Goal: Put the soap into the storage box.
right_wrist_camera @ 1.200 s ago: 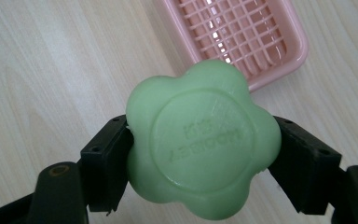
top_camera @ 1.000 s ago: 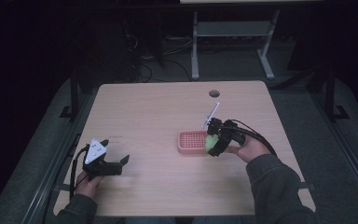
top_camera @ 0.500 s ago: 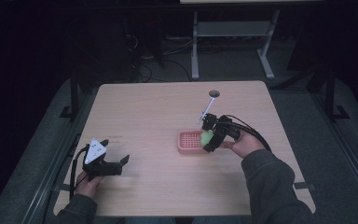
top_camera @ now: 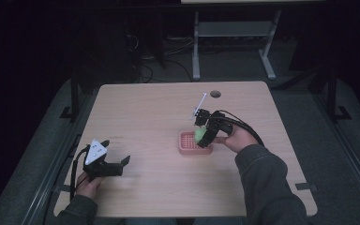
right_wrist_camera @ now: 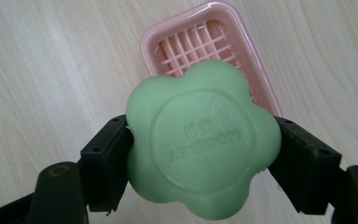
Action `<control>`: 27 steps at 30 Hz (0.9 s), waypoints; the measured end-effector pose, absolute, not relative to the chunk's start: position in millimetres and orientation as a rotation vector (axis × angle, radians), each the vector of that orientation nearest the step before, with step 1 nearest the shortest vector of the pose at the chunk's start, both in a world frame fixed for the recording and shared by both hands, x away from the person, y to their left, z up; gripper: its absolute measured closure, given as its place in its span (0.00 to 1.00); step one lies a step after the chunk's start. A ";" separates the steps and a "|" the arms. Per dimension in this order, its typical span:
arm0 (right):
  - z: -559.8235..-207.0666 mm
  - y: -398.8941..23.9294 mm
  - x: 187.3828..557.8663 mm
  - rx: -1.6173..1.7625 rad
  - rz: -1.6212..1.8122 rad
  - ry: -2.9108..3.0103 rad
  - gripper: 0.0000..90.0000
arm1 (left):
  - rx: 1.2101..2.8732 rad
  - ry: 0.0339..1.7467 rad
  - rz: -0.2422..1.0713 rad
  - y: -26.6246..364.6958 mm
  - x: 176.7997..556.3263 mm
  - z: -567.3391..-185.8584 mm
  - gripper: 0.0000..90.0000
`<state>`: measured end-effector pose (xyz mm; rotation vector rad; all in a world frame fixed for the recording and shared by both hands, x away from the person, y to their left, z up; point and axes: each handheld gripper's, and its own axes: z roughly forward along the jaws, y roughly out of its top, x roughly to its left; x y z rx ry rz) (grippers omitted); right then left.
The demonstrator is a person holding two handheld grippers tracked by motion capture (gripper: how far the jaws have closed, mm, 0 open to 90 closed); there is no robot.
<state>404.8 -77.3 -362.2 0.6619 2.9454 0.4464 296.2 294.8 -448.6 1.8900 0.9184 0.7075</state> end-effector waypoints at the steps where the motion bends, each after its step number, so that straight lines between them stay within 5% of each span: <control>1: -362.6 -76.0 405.4 0.665 0.447 2.946 0.29 | 1.890 0.918 0.707 294.9 296.2 -448.5 0.00; 27: -379.0 -66.3 423.3 0.717 0.448 2.935 0.29 | 1.889 0.915 0.706 294.7 296.8 -448.8 0.00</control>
